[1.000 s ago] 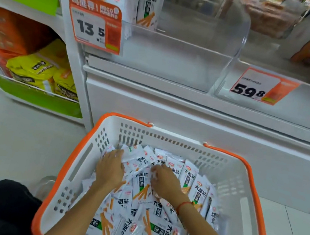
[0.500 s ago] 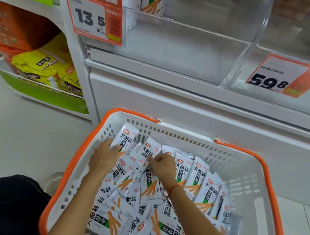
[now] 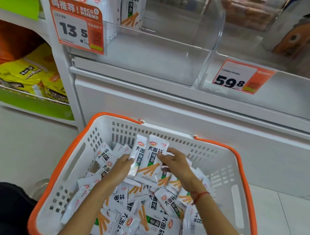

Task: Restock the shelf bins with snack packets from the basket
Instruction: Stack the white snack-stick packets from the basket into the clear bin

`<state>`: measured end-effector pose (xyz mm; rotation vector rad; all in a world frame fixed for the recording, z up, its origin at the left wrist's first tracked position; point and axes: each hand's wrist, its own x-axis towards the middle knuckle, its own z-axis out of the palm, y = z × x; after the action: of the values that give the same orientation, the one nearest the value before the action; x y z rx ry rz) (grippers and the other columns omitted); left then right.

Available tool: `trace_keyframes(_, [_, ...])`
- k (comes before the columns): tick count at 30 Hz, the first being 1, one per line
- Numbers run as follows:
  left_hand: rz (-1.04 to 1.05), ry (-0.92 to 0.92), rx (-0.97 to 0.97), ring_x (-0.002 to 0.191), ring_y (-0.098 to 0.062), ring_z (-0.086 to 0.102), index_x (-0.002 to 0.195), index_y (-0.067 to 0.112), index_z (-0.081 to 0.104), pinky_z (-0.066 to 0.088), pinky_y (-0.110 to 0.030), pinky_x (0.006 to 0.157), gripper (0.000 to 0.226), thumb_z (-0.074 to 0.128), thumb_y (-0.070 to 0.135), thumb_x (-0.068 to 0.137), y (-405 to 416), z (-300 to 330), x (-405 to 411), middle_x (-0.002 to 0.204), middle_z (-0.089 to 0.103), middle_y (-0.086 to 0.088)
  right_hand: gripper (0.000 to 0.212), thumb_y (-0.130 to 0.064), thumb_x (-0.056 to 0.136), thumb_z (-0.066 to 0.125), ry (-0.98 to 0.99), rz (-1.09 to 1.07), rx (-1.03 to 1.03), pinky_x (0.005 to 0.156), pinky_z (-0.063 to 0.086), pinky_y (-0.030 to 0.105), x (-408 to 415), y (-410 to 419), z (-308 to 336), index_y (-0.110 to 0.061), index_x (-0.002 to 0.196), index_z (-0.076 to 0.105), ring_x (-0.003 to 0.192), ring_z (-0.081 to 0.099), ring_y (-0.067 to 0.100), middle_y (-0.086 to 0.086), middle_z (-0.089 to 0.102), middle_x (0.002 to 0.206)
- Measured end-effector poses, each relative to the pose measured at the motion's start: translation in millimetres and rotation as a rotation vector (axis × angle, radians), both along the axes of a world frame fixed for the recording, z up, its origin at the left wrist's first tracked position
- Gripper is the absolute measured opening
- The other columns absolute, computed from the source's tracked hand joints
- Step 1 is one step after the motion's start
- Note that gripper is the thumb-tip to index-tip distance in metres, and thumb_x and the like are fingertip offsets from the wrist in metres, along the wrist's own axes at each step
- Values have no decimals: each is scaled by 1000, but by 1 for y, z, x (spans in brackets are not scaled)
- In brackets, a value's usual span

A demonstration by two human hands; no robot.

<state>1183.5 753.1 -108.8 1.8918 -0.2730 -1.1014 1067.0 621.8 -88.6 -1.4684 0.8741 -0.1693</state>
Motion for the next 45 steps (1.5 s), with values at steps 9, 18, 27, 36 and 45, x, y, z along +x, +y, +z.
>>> trace_keyframes(9, [-114, 94, -35, 127, -21, 40, 145, 15, 29, 33, -34, 99, 52, 38, 40, 100, 0, -11, -16, 130, 44, 8, 17, -23, 85, 71, 21, -75, -357, 65, 54, 26, 9, 30, -23, -13, 96, 62, 56, 58, 13, -1, 59, 78])
trace_keyframes(18, [263, 269, -58, 131, -32, 43, 145, 17, 32, 34, -54, 107, 71, 50, 50, 86, -2, -68, 0, 146, 41, -10, 29, -24, 100, 41, 499, -72, -641, 85, 48, 32, -10, -6, -38, -8, 119, 56, 100, 56, 20, 13, 58, 122])
trace_keyframes(27, [526, 489, -223, 73, -23, 57, 102, 10, 60, 48, -39, 72, 16, 44, 13, 97, -5, -26, 13, 84, 62, -10, 34, -16, 96, 43, 704, 208, -682, 101, 38, 38, -27, 1, -65, -12, 130, 46, 119, 41, 31, 15, 40, 132])
trace_keyframes(36, [478, 382, -186, 68, -25, 56, 82, 14, 60, 47, -37, 70, 24, 43, 18, 99, 1, -27, 12, 68, 66, -9, 23, -22, 79, 73, 727, 228, -408, 52, 38, 22, -24, -16, -50, -10, 84, 54, 69, 50, 16, 6, 58, 83])
trace_keyframes(45, [290, 207, -65, 133, -30, 37, 145, 10, 28, 31, -39, 105, 47, 35, 29, 103, 2, -25, 0, 147, 36, -11, 15, -10, 97, 50, 110, 51, -9, 56, 49, 20, -5, -20, -3, -4, 92, 62, 65, 58, 16, 8, 63, 80])
